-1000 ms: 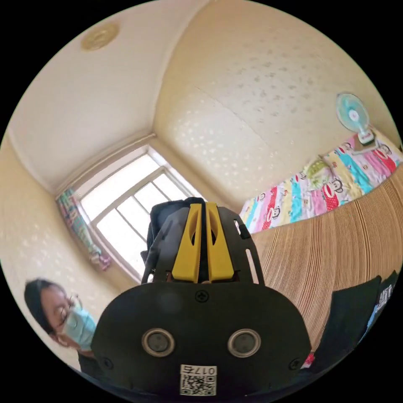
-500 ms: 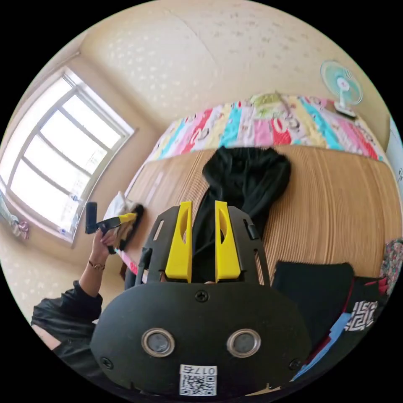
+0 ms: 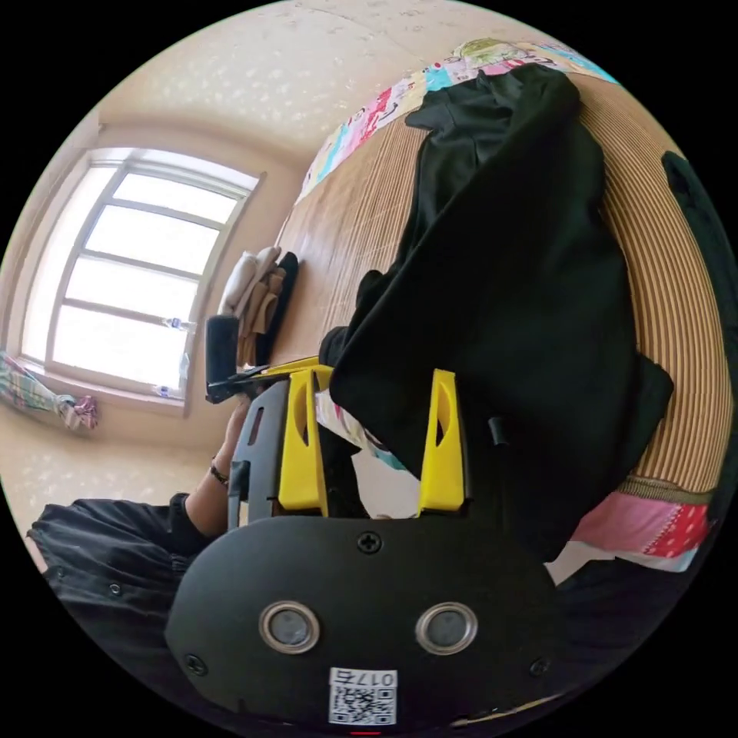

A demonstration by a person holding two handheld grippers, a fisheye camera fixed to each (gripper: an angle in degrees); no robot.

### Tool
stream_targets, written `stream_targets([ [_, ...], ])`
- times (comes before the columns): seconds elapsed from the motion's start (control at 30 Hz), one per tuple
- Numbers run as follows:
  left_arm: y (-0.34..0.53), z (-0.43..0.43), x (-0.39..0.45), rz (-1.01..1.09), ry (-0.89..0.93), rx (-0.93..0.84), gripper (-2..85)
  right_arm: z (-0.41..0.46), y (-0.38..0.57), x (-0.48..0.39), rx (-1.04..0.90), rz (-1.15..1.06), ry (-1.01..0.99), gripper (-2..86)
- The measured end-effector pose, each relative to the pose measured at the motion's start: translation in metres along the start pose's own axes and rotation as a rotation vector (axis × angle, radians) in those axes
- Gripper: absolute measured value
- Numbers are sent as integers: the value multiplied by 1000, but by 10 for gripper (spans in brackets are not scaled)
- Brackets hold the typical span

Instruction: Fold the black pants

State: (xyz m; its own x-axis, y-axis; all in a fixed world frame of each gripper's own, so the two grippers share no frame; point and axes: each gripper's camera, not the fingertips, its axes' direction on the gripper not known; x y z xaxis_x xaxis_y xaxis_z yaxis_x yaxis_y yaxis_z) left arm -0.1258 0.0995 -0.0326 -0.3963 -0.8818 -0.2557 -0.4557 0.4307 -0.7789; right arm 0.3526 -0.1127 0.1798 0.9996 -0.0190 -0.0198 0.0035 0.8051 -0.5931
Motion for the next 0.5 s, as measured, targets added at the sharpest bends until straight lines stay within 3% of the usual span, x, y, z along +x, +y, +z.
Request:
stream_targets([
  [0.1, -8, -1, 8, 12, 17, -62, 59, 4, -22, 6, -86, 14, 92, 64],
  [0.2, -12, -31, 35, 183, 223, -10, 41, -29, -25, 6, -2, -64, -111, 25],
  [0.33, -1, -111, 56, 341, 442, 213, 39, -118, 0, 14, 279, -230, -490, 14],
  [0.4, 6, -137, 58, 370, 445, 255, 40, -152, 16, 26, 371, -268, -522, 13],
  [0.5, 15, -154, 45, 247, 228, 173, 41, -191, 46, 49, 420, -246, -329, 12],
])
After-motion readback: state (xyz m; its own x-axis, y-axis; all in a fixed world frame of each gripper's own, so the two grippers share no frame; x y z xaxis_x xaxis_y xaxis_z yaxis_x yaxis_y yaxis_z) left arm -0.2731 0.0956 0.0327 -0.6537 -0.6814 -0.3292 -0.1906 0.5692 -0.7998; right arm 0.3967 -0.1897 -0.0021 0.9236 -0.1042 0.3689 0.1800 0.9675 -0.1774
